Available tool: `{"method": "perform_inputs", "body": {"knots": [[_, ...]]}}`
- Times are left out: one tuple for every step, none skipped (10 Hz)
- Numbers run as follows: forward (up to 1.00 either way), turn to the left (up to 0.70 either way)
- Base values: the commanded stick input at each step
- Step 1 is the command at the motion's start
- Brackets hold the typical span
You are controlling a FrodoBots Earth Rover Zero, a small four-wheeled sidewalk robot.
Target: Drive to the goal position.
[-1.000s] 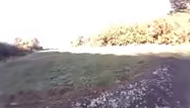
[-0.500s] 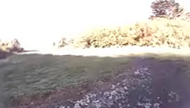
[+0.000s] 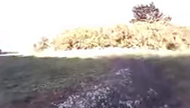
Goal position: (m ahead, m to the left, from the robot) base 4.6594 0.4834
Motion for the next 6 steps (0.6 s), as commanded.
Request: {"method": "perform_inputs", "body": {"knots": [[0.0,0.0],[0.0,0.0],[0.0,0.0],[0.0,0.0],[0.85,0.0],[0.85,0.0]]}}
